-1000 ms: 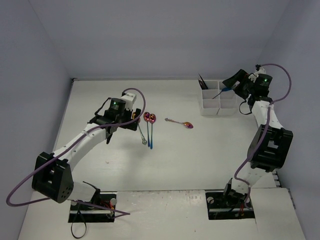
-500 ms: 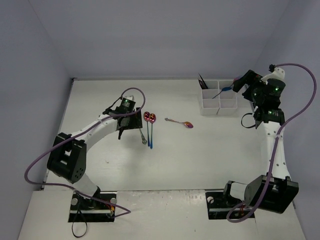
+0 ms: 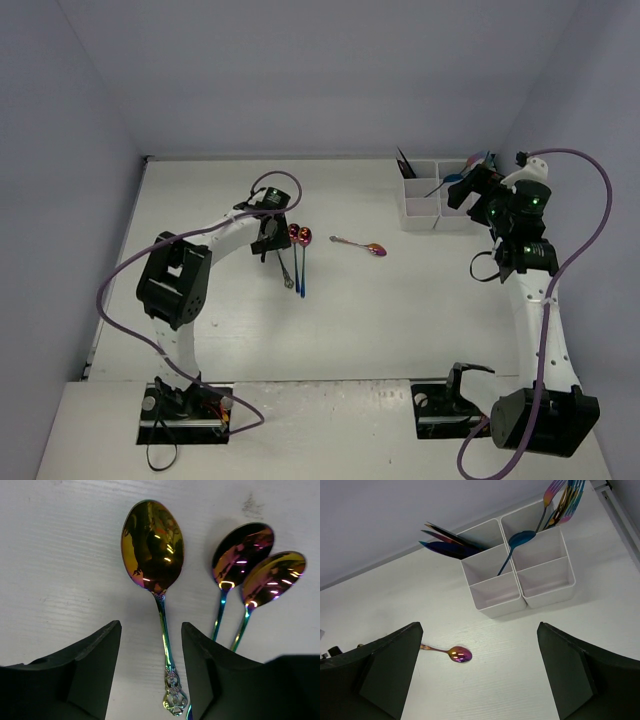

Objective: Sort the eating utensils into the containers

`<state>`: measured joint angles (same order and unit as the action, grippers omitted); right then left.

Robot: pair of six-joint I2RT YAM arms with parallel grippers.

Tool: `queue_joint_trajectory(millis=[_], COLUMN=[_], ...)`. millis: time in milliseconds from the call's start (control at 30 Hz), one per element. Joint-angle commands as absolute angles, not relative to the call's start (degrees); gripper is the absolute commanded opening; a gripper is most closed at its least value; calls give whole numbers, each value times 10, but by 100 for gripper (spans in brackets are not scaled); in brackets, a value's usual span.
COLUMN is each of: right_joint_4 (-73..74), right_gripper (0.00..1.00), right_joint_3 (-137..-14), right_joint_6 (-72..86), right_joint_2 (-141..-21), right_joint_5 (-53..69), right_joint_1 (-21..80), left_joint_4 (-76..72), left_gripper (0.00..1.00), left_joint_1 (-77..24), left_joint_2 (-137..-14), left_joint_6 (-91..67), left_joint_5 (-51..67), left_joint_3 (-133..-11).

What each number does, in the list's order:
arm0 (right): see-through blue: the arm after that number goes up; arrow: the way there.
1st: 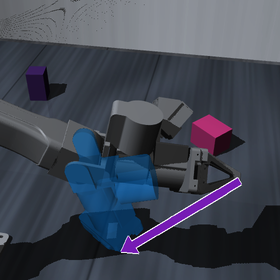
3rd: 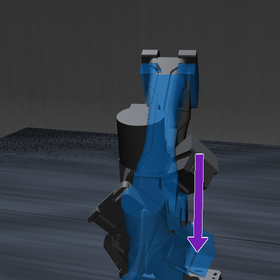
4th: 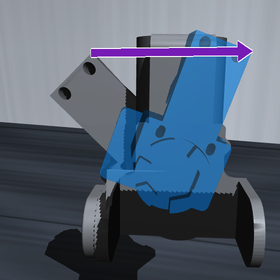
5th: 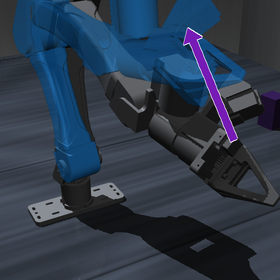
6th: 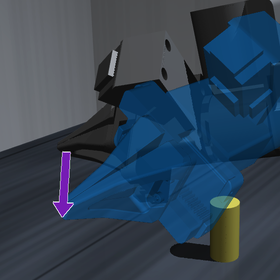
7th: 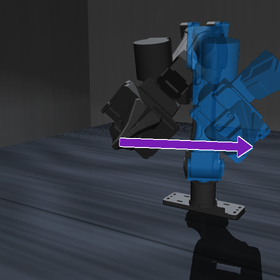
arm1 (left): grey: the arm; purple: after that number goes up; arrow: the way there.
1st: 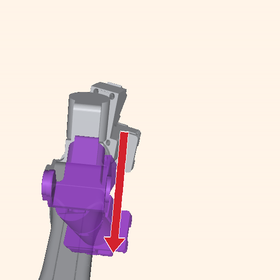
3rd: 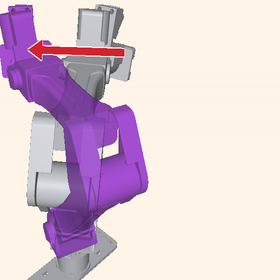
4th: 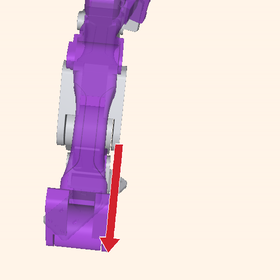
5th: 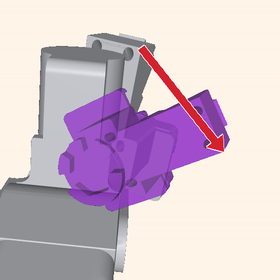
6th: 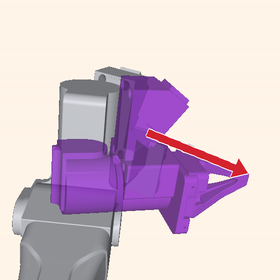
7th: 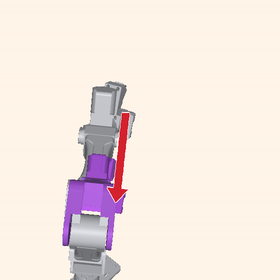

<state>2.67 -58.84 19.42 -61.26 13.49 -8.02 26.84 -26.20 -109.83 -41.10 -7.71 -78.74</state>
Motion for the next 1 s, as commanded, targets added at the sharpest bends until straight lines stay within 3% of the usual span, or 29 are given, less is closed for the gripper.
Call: queue_joint_trajectory(millis=[0,167,267,300,367,667,967], right_joint_4=[-2,19,19,19,20,20,20], right_gripper=[97,98,98,98,98,98,98], right_joint_3=[-590,-585,-583,-584,-589,-625,-677], right_joint_6=[188,185,180,174,159,127,126], right_joint_2=[-583,-571,-569,-569,-573,-604,-657], right_joint_5=[125,126,141,148,164,287,305], right_joint_1=[-69,-61,-56,-53,-47,-9,93], left_joint_4=[287,294,295,295,297,251,166], left_gripper=[46,32,16,6,0,0,0], left_joint_1=[-267,-268,-268,-269,-269,-280,-326], left_joint_2=[-1112,-1130,-1130,-1127,-1117,-960,-797], left_joint_6=[-438,-444,-443,-443,-436,-286,-148], left_joint_5=[-91,-94,-92,-92,-94,-87,77], left_joint_3=[-812,-808,-797,-791,-780,-723,-706])
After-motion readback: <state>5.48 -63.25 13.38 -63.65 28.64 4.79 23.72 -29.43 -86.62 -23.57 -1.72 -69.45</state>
